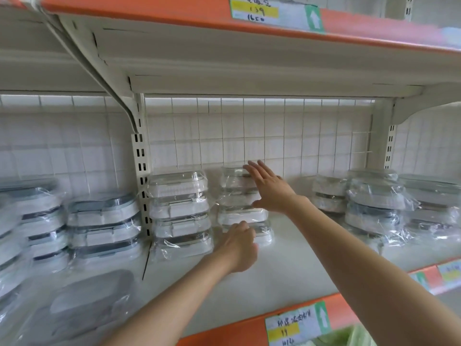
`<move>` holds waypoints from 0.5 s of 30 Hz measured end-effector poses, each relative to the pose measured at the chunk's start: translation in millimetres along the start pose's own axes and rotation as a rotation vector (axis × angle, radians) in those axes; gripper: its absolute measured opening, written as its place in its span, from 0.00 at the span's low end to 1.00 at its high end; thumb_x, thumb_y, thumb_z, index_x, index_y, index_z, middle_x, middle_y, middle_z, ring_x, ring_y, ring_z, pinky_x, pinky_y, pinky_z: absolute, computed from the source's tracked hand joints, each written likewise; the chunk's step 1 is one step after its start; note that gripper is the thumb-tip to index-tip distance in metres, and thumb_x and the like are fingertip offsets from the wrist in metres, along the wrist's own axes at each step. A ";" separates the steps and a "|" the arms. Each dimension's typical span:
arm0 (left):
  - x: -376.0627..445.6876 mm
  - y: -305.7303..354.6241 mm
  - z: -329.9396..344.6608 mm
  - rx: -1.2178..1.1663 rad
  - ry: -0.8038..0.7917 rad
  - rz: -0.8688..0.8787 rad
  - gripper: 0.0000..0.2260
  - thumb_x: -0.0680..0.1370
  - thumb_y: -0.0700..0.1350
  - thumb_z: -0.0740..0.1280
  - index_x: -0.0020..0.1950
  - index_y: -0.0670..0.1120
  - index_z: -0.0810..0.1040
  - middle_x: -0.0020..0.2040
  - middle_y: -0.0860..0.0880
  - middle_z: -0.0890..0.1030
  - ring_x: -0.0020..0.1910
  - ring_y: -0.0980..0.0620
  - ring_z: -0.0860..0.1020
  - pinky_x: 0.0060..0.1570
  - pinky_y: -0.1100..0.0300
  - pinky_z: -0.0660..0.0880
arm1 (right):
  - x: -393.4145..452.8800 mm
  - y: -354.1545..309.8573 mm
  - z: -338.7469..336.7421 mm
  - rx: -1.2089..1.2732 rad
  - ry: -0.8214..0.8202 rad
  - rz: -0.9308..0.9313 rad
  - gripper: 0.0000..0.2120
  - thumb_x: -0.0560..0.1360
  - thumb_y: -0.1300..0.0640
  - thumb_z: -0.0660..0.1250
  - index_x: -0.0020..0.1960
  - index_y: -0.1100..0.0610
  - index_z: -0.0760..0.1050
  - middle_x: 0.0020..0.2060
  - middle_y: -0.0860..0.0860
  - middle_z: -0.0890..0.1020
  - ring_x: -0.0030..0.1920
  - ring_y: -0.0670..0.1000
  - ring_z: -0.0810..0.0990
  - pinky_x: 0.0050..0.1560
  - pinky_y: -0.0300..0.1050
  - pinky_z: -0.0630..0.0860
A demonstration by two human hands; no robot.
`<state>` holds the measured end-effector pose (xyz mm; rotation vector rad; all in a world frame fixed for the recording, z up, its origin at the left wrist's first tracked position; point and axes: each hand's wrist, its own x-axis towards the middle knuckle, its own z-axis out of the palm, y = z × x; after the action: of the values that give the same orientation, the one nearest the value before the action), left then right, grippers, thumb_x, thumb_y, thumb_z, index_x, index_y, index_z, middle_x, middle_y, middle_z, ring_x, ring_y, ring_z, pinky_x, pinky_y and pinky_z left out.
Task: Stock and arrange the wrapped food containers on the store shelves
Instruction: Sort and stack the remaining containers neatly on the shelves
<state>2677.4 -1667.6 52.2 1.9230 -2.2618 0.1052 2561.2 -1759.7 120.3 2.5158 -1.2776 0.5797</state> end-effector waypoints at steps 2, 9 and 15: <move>0.6 1.0 -3.2 0.003 -0.017 -0.006 0.17 0.81 0.48 0.53 0.67 0.46 0.70 0.68 0.48 0.66 0.70 0.49 0.62 0.70 0.42 0.52 | -8.1 2.3 -5.4 0.007 -0.013 -0.010 0.49 0.71 0.50 0.71 0.77 0.53 0.38 0.77 0.47 0.41 0.76 0.50 0.39 0.73 0.55 0.50; -0.8 13.3 -6.4 -0.137 0.122 -0.008 0.15 0.79 0.50 0.61 0.65 0.49 0.72 0.65 0.49 0.73 0.66 0.50 0.70 0.60 0.59 0.65 | -66.8 46.5 -33.7 -0.026 0.014 0.152 0.40 0.73 0.51 0.68 0.76 0.56 0.49 0.76 0.50 0.54 0.75 0.52 0.51 0.71 0.54 0.58; 1.9 53.2 -15.3 -0.204 0.254 0.079 0.13 0.77 0.47 0.63 0.60 0.47 0.75 0.59 0.48 0.77 0.60 0.47 0.74 0.55 0.57 0.70 | -121.7 110.3 -58.6 -0.161 0.079 0.466 0.33 0.74 0.48 0.66 0.74 0.55 0.56 0.74 0.55 0.56 0.74 0.56 0.51 0.71 0.57 0.54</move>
<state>2626.0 -1658.2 70.6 1.6194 -2.0928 0.1163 2393.0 -1713.7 121.8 2.0485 -1.8128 0.6327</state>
